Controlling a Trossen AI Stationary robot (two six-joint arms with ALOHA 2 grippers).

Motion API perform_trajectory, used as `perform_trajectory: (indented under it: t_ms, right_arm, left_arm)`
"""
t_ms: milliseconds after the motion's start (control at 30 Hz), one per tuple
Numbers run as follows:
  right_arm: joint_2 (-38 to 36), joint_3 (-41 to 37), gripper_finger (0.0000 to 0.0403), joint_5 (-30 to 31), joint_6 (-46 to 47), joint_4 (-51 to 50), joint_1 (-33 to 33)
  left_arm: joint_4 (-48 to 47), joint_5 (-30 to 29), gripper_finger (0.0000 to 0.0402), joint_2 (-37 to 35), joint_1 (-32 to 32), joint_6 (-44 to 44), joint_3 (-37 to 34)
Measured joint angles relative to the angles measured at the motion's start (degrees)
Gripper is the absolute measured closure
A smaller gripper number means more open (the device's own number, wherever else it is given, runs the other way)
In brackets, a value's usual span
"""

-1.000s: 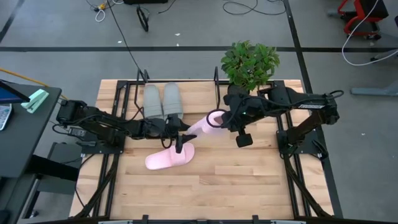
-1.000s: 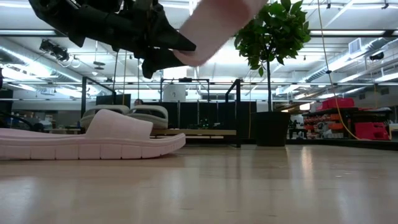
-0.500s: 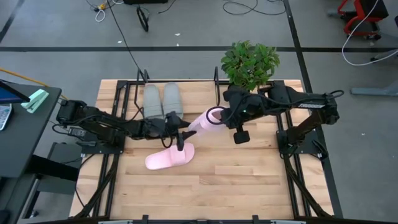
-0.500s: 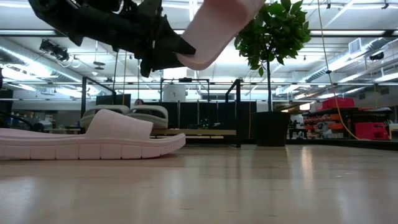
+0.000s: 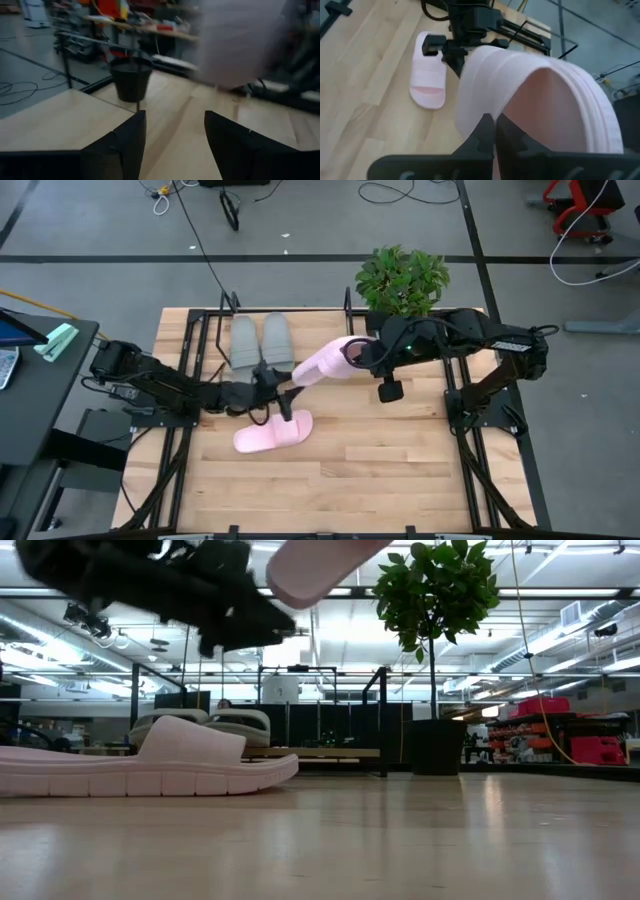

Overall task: Pick and place slides into the shelf
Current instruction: Put the right pink slide on the shelf

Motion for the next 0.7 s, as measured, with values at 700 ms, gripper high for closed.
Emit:
perform_trajectory:
  t_ms: [700]
  right_arm:
    - [-0.33, 1.14, 0.0401, -0.50, -3.36, 10.82, -2.67]
  left_arm:
    - [43.42, 11.89, 0.0211, -1.88, -2.00, 20.73, -10.36]
